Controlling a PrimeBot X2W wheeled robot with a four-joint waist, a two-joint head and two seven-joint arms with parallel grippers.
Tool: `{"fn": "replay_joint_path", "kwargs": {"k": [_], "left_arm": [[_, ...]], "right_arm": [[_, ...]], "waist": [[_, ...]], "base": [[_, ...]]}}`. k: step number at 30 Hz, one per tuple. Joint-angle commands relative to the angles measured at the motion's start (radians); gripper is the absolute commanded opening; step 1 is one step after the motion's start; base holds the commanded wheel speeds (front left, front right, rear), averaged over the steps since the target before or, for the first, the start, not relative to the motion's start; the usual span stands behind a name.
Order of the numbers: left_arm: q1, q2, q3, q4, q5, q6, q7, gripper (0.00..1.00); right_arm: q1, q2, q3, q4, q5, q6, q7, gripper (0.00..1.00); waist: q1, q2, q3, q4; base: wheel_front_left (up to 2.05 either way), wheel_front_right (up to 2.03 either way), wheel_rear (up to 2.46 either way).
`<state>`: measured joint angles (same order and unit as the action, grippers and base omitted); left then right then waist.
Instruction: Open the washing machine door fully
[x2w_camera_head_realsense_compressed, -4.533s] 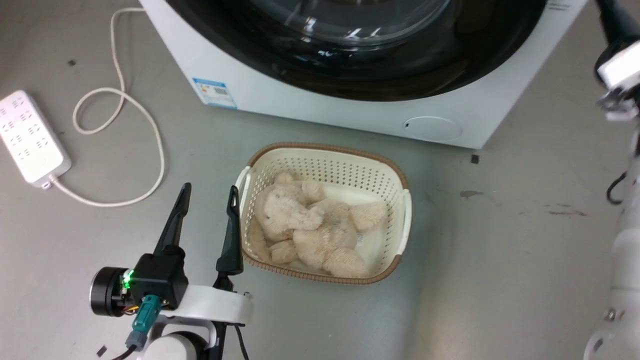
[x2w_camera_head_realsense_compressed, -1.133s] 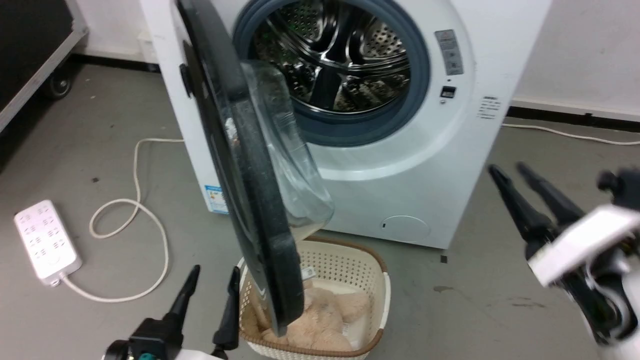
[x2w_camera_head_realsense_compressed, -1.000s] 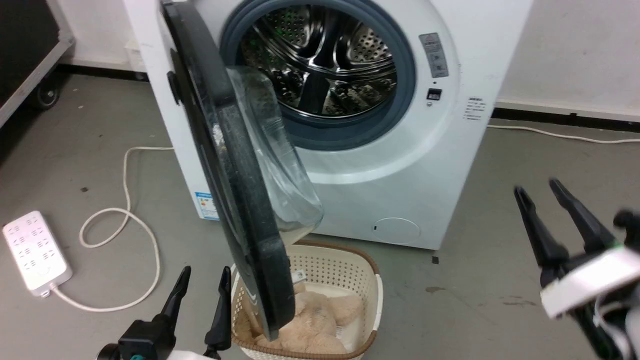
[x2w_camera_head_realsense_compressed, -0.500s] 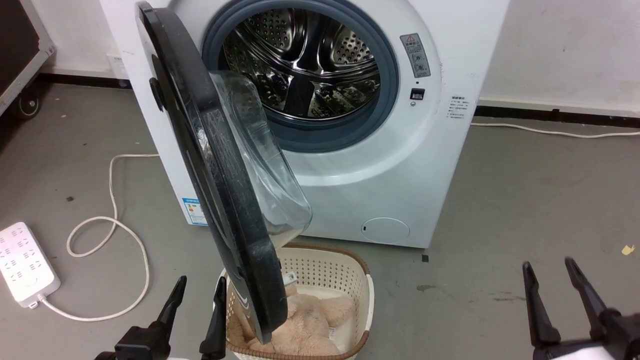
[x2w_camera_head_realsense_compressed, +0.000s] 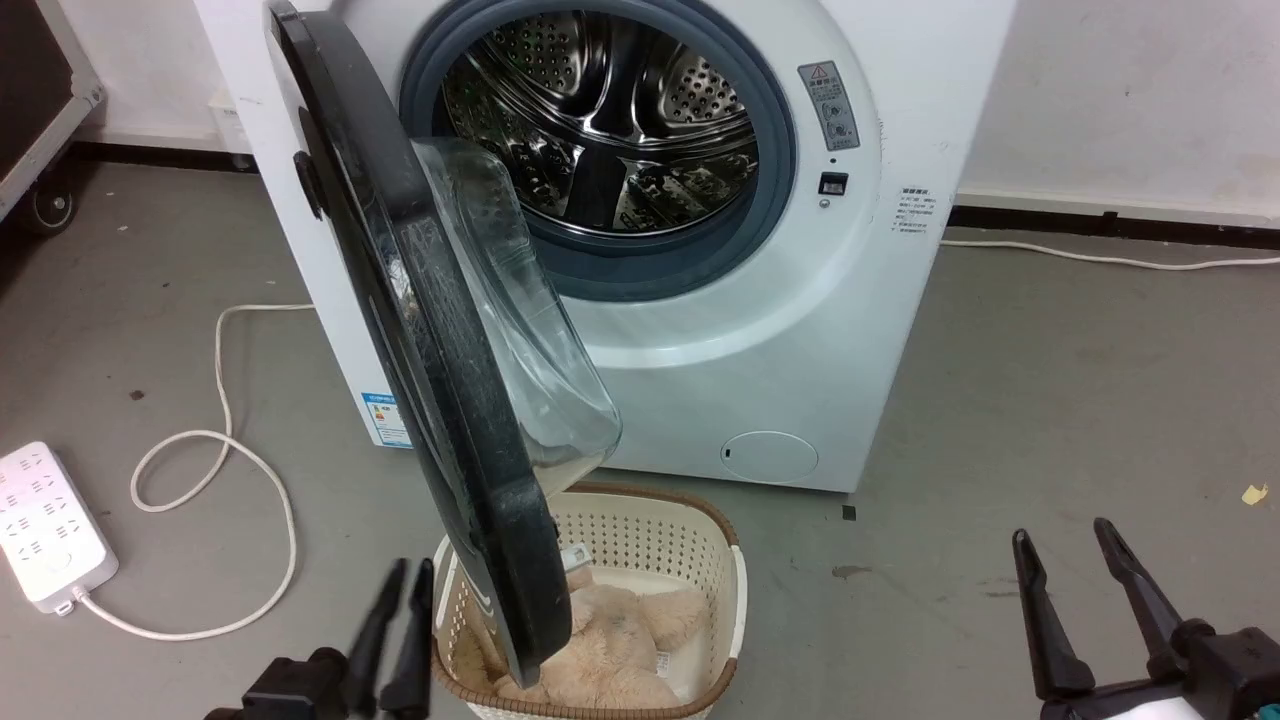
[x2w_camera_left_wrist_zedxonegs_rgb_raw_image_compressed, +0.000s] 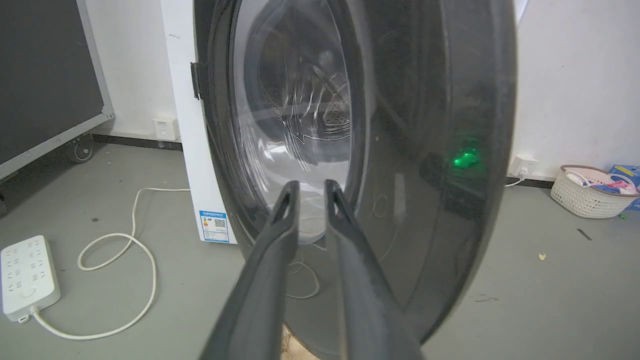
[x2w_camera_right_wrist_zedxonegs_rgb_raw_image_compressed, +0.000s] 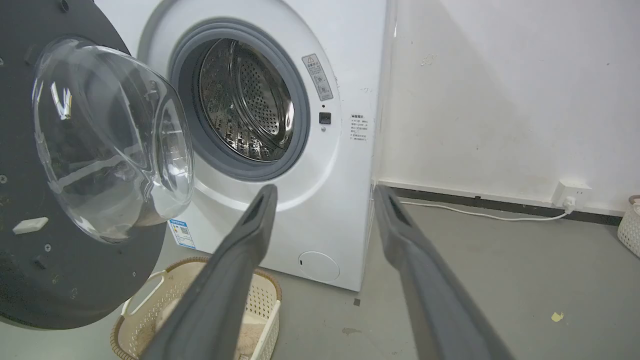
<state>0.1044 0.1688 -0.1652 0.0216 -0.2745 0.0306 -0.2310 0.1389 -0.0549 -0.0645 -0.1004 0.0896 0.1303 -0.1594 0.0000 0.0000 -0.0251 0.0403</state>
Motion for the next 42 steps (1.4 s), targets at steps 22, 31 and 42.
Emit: {"fn": "replay_joint_path", "kwargs": {"k": [22, 31, 42], "left_arm": [[-0.326, -0.046, 0.1, -0.528, -0.077, 0.064, 0.067, 0.0], [-0.336, -0.057, -0.164, -0.507, 0.096, 0.071, 0.259, 0.0], [-0.177, -0.111, -0.384, -0.242, -0.051, 0.082, 0.27, 0.0]], "right_arm": [[-0.009, 0.005, 0.007, 0.018, 0.028, 0.0, 0.007, 1.0], [-0.018, 0.005, 0.002, 0.039, 0.022, 0.0, -0.005, 1.0], [-0.037, 0.005, 0.003, 0.057, 0.031, 0.0, -0.002, 1.0]], "waist": [[0.0, 0.0, -0.012, 0.011], [0.0, 0.0, -0.007, 0.001], [0.0, 0.0, 0.012, -0.01]], "base": [[0.0, 0.0, 0.0], [0.0, 0.0, 0.0], [0.0, 0.0, 0.0]]}}
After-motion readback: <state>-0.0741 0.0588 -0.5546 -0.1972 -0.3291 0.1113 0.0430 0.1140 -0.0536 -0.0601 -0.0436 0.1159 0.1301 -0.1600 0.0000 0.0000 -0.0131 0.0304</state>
